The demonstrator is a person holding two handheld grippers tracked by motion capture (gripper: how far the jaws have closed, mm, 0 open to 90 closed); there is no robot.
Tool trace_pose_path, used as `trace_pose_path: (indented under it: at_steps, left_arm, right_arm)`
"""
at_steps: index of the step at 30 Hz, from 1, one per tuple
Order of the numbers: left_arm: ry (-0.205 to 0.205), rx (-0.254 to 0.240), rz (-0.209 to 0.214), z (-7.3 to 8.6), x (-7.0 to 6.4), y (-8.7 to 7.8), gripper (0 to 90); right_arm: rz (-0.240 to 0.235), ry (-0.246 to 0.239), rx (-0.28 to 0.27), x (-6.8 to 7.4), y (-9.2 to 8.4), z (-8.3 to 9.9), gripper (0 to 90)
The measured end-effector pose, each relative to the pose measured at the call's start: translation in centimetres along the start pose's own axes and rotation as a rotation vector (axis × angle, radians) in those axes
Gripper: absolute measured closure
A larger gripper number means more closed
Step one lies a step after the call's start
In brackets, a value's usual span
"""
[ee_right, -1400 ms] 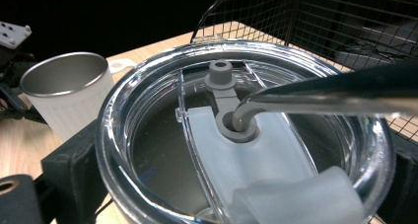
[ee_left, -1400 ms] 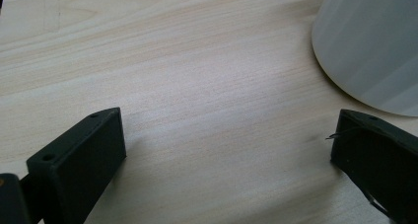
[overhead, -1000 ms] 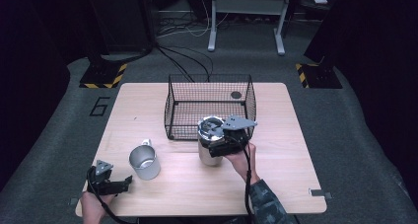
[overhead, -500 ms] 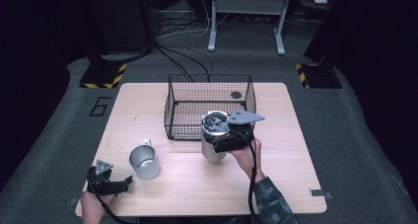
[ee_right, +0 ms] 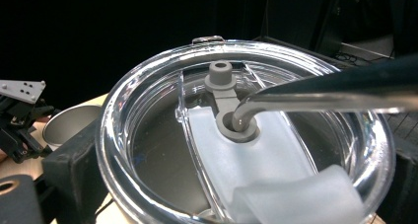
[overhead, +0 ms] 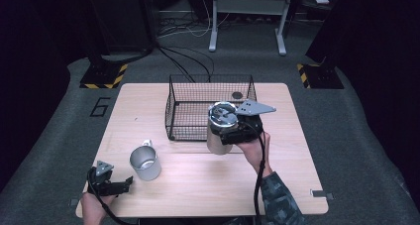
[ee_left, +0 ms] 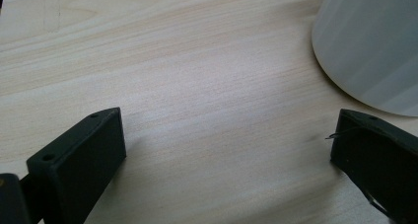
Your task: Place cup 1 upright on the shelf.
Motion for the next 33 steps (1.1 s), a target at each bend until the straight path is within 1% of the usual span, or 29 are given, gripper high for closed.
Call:
trace_pose_path:
  at_steps: [3,6,8,11,12,14,16,19,20,21,22,24,26,28,30,33]
  left_arm:
    - [0.000,0.000,0.000,0.0,0.0,0.0,0.2]
    - [0.000,0.000,0.000,0.0,0.0,0.0,0.1]
    - [0.000,0.000,0.000,0.0,0.0,0.0,0.1]
    - [0.000,0.000,0.000,0.0,0.0,0.0,0.2]
    - [0.000,0.000,0.000,0.0,0.0,0.0,0.2]
    - [0.000,0.000,0.000,0.0,0.0,0.0,0.1]
    - [0.000,0.000,0.000,0.0,0.0,0.0,0.1]
    - [-0.001,0.000,0.000,0.0,0.0,0.0,0.2]
    - [-0.001,0.000,0.000,0.0,0.0,0.0,0.2]
    - [-0.001,0.000,0.000,0.0,0.0,0.0,0.2]
    - [-0.001,0.000,0.000,0.0,0.0,0.0,0.2]
    - [0.000,0.000,0.000,0.0,0.0,0.0,0.2]
    - [-0.003,-0.006,-0.003,0.0,0.0,0.0,0.2]
    - [-0.001,0.000,0.000,0.0,0.0,0.0,0.2]
    - [-0.001,0.000,0.000,0.0,0.0,0.0,0.2]
    - [0.000,0.000,0.000,0.0,0.0,0.0,0.2]
  right_arm:
    - [0.004,0.003,-0.006,-0.3,-0.5,-0.8,3.6]
    - [0.007,0.000,-0.006,-0.4,-0.7,-1.2,3.6]
    - [0.012,-0.001,-0.011,-0.6,-1.0,-1.9,3.6]
    - [0.012,-0.008,-0.008,-0.8,-1.2,-2.2,3.6]
    - [0.021,-0.009,-0.009,-1.0,-1.4,-2.6,3.6]
    - [0.024,-0.013,-0.009,-1.1,-1.4,-2.8,3.6]
    - [0.028,-0.004,-0.005,-1.4,-1.5,-3.1,3.6]
    - [0.030,0.000,0.000,-1.8,-1.6,-3.4,3.6]
    - [0.032,-0.008,0.001,-2.0,-1.5,-3.5,3.6]
    - [0.036,-0.001,0.003,-2.1,-1.5,-3.6,3.6]
    - [0.039,-0.009,0.005,-2.3,-1.5,-3.7,3.6]
    - [0.039,0.004,0.010,-2.5,-1.4,-3.8,3.6]
    - [0.041,-0.001,0.010,-2.8,-1.4,-4.0,3.6]
    - [0.047,0.004,0.007,-2.8,-1.4,-4.1,3.6]
    - [0.055,-0.003,0.009,-3.2,-1.3,-4.3,3.6]
    - [0.063,0.008,0.011,-3.7,-1.2,-4.5,3.6]
Point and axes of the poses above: each handheld gripper's, and its own axes: y roughly forward along the jaws, z roughly out of its underside, x roughly to its left, the point moved 5 cm from there along y, roughly forward along the jaws, and after that the axes turned 14 degrees about -z, right-handed, at the moved point
